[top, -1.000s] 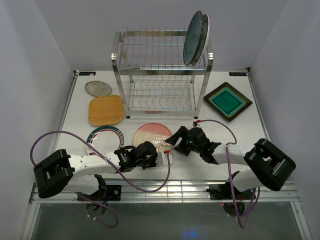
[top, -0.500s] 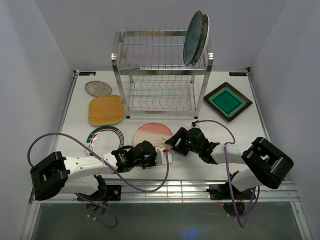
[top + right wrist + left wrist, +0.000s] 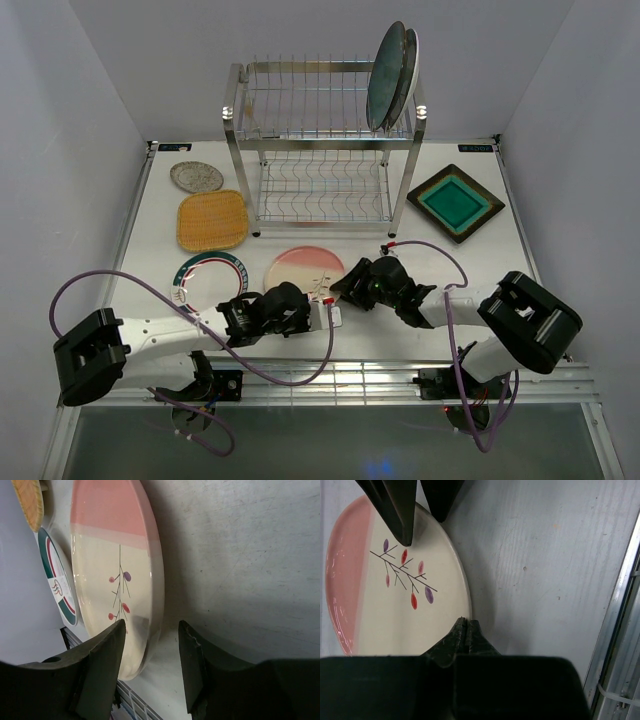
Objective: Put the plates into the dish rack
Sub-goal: Pick up the plate at the center of the board.
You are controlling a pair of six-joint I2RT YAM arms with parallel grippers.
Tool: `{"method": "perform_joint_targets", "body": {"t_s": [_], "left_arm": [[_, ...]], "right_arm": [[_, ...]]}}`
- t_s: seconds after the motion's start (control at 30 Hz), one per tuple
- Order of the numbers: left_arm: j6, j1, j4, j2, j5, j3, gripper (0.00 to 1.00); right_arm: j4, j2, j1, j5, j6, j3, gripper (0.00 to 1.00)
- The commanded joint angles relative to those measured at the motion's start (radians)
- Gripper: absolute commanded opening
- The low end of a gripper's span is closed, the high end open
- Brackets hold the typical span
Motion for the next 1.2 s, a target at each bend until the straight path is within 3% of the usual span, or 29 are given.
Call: {"method": "perform_joint_targets", "body": {"t_s": [0.0,0.27,0.6,0.7,0.83,0.87,0.93,1.0,1.17], "left_arm": [[-0.018,-0.004,0.043,-0.061,0.006,-0.004,0.00],[-0.016,-0.004,0.043,-0.080,0.021,-0.007,0.00],[-0.012,-0.004,0.040,-0.083,0.028,-0.010,0.00],[-0.004,-0.004,0.039,-0.084,0.028,-0.012,0.00],[0.004,-0.004,0.039,-0.107,0.034,-0.018,0.22],[0.007,-0.004,0.039,-0.115,0.037,-0.019,0.36],[0.016,-0.004,0.040,-0.129,0.037,-0.027,0.47],[0.024,-0.004,0.043,-0.149,0.037,-0.033,0.56],[0.038,-0.007,0.056,-0.165,0.037,-0.044,0.64]], "right_arm": [[0.055,0.020,0.013,-0.012,0.009,0.036,0.53],[0.079,0.046,0.016,-0.020,0.021,0.047,0.49],[0.090,0.052,0.018,-0.030,0.034,0.048,0.10],[0.082,0.044,0.019,-0.030,0.038,0.050,0.08],[0.062,0.027,0.019,-0.027,0.046,0.050,0.08],[0.056,0.017,0.019,-0.026,0.050,0.048,0.08],[0.045,0.004,0.019,-0.020,0.058,0.047,0.08],[0.022,-0.017,0.019,-0.015,0.066,0.044,0.08],[-0.017,-0.058,0.021,0.005,0.101,0.044,0.08]]}}
